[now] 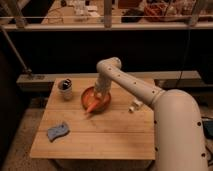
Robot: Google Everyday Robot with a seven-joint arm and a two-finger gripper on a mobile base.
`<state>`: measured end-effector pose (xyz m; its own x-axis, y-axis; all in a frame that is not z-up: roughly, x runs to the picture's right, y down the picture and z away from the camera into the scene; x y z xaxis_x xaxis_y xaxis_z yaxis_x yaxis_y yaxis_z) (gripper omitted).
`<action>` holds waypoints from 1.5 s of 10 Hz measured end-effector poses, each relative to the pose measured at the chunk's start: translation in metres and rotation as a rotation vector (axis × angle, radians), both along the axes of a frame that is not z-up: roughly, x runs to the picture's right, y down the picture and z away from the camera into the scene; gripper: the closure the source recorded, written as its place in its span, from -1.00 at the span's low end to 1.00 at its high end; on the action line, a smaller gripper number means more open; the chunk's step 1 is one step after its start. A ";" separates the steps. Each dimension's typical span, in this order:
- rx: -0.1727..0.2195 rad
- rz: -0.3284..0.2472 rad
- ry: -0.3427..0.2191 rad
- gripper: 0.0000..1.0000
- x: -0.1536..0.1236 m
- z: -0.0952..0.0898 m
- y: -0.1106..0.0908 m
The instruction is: Place the pepper in the ceramic bowl
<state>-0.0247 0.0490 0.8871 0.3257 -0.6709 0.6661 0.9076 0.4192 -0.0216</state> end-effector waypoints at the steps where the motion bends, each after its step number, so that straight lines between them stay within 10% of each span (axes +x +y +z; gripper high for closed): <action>1: -0.001 0.000 0.000 0.42 0.000 0.000 0.000; 5: -0.005 -0.002 -0.001 0.64 0.001 0.000 0.001; 15: -0.013 -0.002 -0.004 -0.15 0.002 0.000 0.005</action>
